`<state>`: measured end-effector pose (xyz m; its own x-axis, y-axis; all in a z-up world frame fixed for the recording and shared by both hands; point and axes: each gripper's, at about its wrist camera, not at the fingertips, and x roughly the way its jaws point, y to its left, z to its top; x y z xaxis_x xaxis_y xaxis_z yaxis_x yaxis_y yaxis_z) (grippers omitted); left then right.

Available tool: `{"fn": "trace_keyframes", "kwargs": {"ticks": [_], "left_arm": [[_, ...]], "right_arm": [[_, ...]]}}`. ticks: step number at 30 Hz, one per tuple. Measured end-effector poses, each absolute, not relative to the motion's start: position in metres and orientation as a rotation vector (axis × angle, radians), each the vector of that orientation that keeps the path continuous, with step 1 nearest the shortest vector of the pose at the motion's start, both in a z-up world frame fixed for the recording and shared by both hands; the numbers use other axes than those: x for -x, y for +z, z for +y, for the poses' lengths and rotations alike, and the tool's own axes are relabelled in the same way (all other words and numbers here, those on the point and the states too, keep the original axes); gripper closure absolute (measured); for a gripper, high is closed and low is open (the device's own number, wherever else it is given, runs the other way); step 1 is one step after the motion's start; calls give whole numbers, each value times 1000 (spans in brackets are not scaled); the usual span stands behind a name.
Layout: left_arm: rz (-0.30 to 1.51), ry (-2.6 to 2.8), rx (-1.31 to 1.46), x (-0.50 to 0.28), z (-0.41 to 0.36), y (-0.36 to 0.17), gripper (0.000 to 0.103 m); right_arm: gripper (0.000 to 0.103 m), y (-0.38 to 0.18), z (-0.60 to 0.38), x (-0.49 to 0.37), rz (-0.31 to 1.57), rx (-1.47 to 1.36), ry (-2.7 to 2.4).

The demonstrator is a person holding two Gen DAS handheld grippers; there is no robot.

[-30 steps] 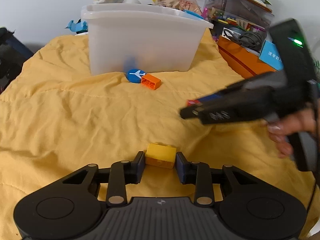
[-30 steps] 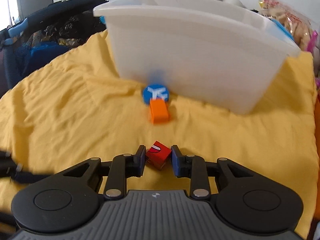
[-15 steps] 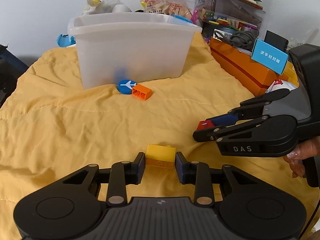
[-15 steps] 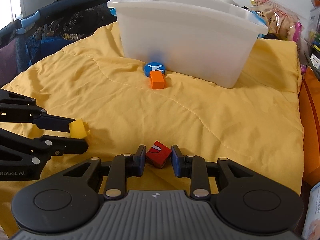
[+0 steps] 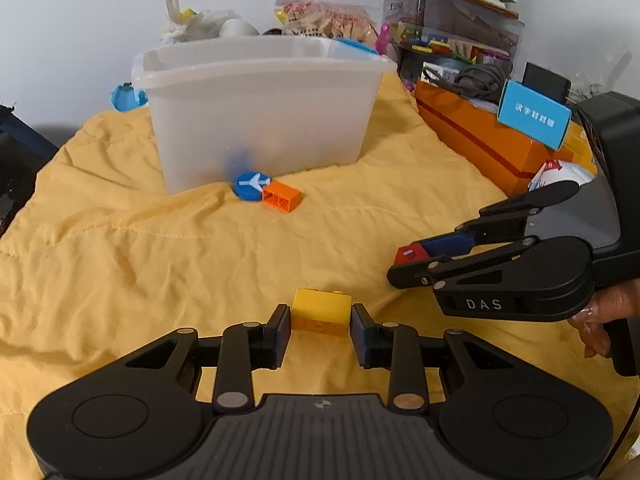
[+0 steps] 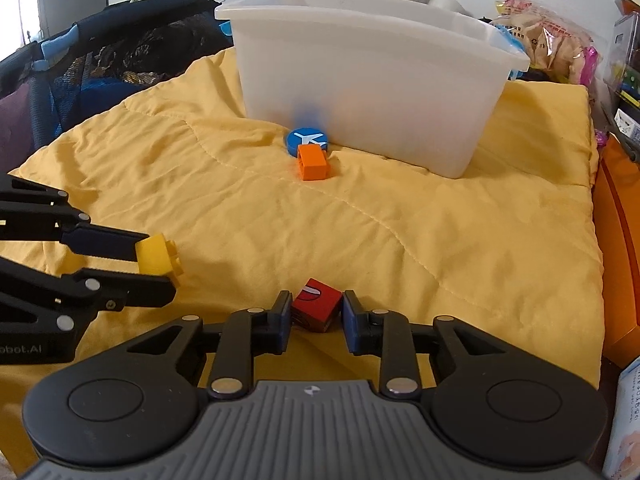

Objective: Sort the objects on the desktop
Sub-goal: 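Carry both bricks over the white bin and open both grippers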

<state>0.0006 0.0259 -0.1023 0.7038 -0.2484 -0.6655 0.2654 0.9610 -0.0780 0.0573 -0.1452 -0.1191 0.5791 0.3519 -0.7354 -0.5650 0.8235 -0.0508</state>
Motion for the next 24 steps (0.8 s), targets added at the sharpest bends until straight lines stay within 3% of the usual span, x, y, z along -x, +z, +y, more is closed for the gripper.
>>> {"fn": "trace_keyframes", "kwargs": {"ticks": [9,18,24], "left_arm": [[619,-258,-3,-24,44,-52,67],[401,-227,38,-88,64,35,67],[354,-170,-20,-144,67,48,67]], "right_arm": [[73,-98,-148,-67,757,270,539],[73,-28,-139,-102,534,235,523],[73,16,-128,-156,411,216,488]]}}
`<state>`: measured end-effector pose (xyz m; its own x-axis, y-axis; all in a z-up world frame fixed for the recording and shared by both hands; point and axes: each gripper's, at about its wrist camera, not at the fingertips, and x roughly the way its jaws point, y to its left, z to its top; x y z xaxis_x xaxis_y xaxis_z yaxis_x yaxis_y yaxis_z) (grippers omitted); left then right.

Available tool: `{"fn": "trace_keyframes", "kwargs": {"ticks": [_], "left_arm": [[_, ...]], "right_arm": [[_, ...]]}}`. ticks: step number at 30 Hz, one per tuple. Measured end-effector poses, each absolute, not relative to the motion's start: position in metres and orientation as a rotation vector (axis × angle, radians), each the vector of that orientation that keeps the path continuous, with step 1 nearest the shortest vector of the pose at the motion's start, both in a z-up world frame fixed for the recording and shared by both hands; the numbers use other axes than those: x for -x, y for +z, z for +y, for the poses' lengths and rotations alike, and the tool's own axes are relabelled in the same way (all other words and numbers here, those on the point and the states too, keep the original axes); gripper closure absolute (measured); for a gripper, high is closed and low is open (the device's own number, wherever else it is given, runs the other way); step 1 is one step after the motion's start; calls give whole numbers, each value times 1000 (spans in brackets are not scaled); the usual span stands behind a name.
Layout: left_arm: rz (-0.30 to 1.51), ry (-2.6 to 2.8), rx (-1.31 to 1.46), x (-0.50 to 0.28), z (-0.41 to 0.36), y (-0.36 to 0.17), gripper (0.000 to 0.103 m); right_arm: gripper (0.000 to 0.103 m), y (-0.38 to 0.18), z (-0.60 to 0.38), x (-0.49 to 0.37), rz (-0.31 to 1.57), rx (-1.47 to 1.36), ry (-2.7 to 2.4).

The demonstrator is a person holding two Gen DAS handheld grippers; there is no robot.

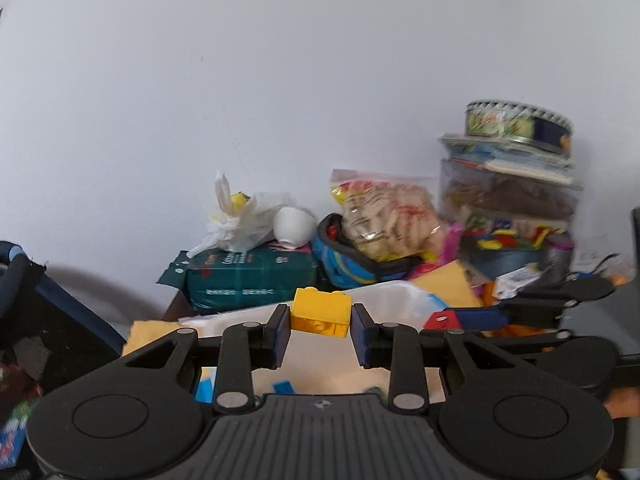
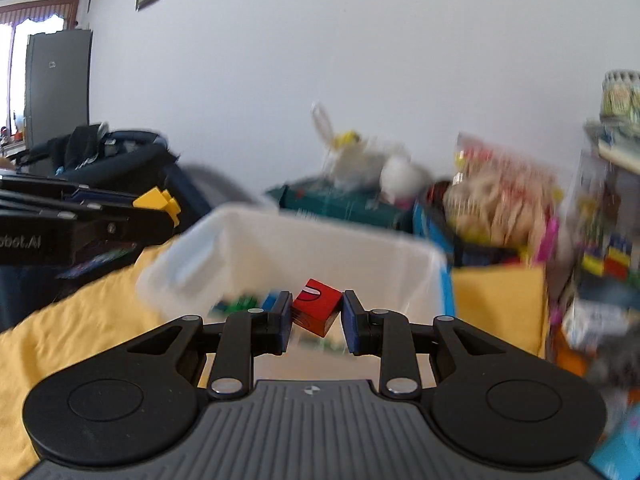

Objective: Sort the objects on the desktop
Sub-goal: 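Carry both bricks over the white bin and open both grippers, then move both open grippers back toward the blue disc and orange brick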

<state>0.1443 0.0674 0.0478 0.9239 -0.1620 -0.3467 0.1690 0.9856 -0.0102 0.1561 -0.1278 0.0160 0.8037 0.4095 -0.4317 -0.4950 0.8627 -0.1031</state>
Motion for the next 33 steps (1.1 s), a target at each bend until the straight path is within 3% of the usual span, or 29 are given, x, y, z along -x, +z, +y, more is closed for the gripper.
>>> {"fn": "trace_keyframes", "kwargs": {"ticks": [9,14,15,21,24,33], "left_arm": [[532,-98,-87,-206,64,6,67],[577,-104,-117,-206,59,-4,60],[569,-107,-114,-203,61,-2,60],[481,-90,-44,-173,67,20,49],[431,-100,-20,-147,65,28,39],[459,-113,-97,-82,52,-5,37]], "right_arm": [[73,4,-105,-220,499,225,452],[71,-18,-108,-233,578,177,451],[64,-21,-109,-233,590,168,455],[62,-14,-115,-222,567,151,457],[56,-4,-119,-212,533,148,464],[49,-4,-140,-158,497,127,503]]}}
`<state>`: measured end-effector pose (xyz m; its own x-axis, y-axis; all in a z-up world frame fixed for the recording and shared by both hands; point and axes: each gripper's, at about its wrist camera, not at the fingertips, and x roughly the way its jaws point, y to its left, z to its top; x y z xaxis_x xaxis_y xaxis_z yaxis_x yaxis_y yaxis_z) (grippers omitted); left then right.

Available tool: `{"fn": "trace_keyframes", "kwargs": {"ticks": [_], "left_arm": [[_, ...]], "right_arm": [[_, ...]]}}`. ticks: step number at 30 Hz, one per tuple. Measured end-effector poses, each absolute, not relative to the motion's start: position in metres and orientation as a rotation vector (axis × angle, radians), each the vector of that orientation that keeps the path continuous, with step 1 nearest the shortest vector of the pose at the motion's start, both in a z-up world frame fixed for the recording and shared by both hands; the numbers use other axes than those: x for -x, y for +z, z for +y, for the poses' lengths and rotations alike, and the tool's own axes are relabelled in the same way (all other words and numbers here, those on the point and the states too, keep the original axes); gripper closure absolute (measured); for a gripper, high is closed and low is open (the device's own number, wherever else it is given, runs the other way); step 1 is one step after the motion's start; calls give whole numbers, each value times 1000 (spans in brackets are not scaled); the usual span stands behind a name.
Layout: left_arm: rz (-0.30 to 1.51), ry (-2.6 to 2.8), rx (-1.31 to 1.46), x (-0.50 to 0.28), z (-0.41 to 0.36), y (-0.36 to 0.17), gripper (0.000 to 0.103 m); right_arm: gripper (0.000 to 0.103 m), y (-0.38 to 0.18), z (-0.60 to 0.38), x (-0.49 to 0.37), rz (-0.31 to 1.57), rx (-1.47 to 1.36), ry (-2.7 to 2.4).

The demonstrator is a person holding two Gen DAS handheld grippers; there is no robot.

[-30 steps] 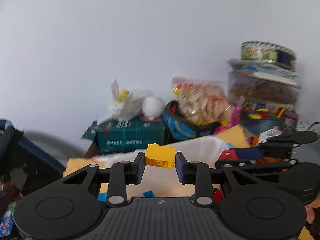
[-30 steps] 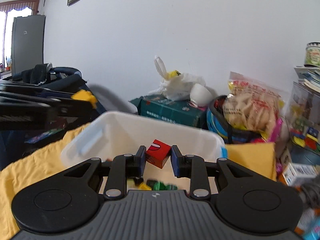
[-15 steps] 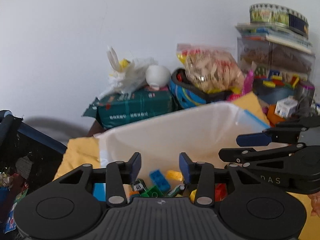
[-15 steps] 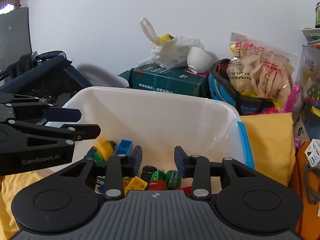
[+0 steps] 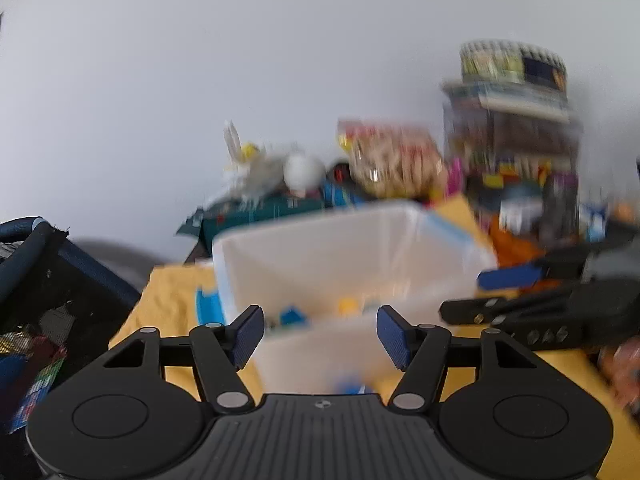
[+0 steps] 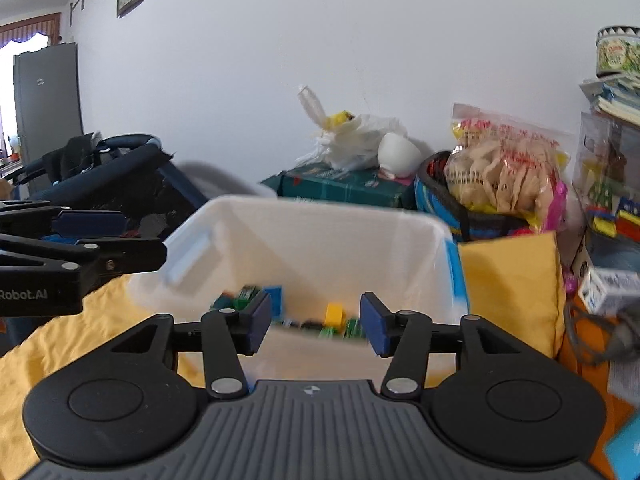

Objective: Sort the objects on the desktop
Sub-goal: 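Move both open grippers back toward the blue disc and orange brick, then grasp the blue airplane disc with the left gripper while the right grasps the orange brick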

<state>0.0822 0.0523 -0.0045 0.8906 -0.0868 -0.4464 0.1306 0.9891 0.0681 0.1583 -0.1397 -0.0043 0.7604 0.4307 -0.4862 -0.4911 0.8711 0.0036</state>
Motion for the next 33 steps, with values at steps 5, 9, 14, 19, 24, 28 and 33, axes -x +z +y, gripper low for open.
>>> {"fn": "trace_keyframes", "kwargs": {"ticks": [5,9,14,19,24,28,33], "left_arm": [[601,-129,-67,-73,54,-48,37],[701,-115,-30,-72,55,-78,37],[762,-93,15,-68,58,-102,37],[774,-83,23,-64,62,-106,37],[763,-76,16,-70,67,-99,37],[747,-102,20,-79,69,-93,37],[729,-160,21,-118,52,-92,37]], "right_arm": [[45,-36,-143,-136,585,158,505],[45,-66,-140,-132,680,192,518],[45,-96,-139,-127,749,232,535],[47,-108,-136,-131,791,221,541],[51,-106,-106,-144,733,231,605],[76,-120,-85,-167,797,241,606],[76,-110,-118,-150,783,194,573]]}}
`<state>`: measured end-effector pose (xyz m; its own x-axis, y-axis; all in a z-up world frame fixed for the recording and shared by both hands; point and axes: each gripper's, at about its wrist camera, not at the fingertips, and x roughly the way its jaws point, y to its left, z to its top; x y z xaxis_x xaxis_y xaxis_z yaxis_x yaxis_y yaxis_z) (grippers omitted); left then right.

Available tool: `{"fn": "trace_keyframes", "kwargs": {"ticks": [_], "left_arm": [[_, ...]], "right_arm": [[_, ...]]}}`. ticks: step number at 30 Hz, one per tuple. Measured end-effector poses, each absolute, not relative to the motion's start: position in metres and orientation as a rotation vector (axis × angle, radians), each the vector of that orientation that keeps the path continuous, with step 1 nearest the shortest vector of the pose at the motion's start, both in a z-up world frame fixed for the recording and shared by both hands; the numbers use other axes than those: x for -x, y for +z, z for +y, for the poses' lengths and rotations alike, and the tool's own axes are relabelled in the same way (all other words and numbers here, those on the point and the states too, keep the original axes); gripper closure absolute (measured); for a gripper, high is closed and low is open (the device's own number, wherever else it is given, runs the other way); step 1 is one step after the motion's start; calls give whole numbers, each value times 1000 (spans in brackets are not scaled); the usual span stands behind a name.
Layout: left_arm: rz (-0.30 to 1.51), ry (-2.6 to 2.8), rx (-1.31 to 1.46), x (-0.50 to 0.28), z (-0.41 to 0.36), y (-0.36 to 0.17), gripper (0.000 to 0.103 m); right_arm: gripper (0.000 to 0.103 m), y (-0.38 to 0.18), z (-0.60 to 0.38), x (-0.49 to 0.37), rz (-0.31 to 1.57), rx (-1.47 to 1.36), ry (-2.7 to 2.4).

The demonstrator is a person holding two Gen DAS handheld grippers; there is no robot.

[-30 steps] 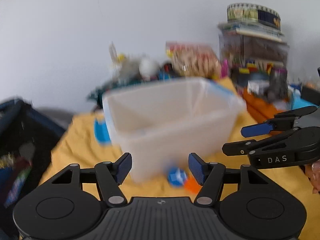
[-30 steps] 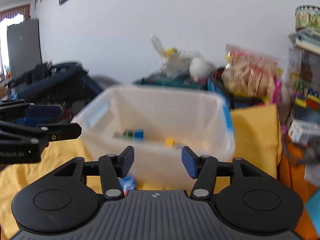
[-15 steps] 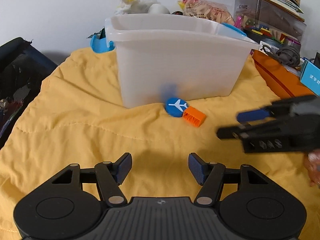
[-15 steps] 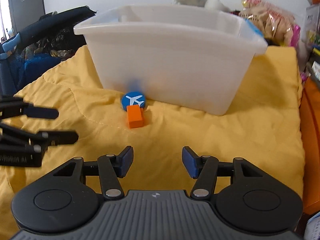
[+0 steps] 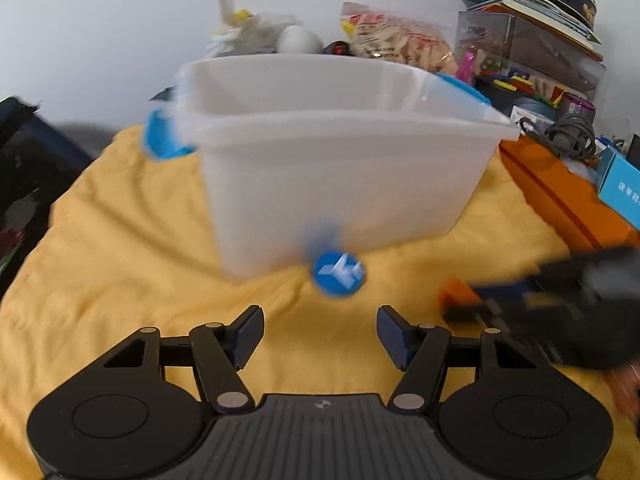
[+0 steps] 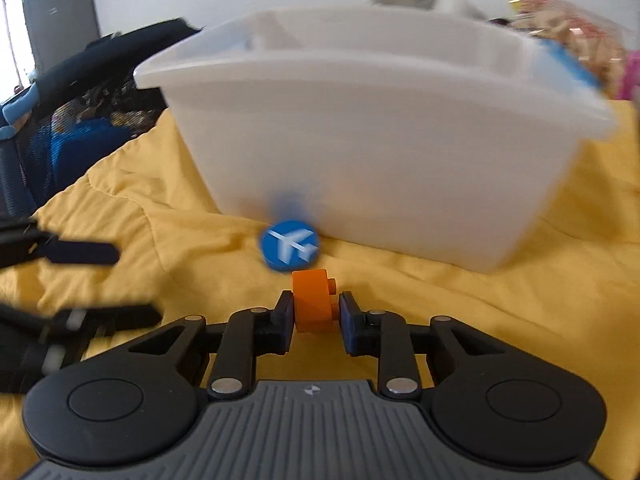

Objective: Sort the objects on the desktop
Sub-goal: 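Grasp the blue airplane disc with the left gripper while the right grasps the orange brick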

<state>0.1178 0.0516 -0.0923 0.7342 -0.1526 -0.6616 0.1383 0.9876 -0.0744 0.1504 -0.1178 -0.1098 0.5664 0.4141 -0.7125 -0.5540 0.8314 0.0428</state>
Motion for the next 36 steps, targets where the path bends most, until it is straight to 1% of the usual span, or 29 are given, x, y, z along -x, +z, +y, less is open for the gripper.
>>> {"fn": "trace_keyframes", "kwargs": {"ticks": [1,4,7,9,11,15,18,25,30,36], "left_arm": [[734,-165,17,-126,46,-93,37],[780,-162,2,-155,28,-99,44],[816,-154,-11,-178,17,-108,44],[862,-129,-48,-190,12,-117,51],[849,-144,-38,-189,15,-119,61],[855,-185,-9,-167,24,-116,61],[868,-188,-45,-132,32,-113,61],[885,-176,-9,-54,48,-116,61],[850,-171,2,-44,49,-119,61],[833,-198,55,-43,55,-117,61]], "right_arm": [[76,-108,-129,-145,789,189,550],[76,-110,-157,-135,827,166,489],[76,-113,-176,-125,852,136,446],[76,-115,-183,-119,860,117,431],[76,-116,-185,-115,862,110,423],[76,-115,-186,-107,855,118,421],[76,-116,-182,-104,852,125,432],[76,-114,-171,-100,839,151,495],[74,-121,-163,-96,847,167,507],[75,-122,-162,-97,833,193,525]]}}
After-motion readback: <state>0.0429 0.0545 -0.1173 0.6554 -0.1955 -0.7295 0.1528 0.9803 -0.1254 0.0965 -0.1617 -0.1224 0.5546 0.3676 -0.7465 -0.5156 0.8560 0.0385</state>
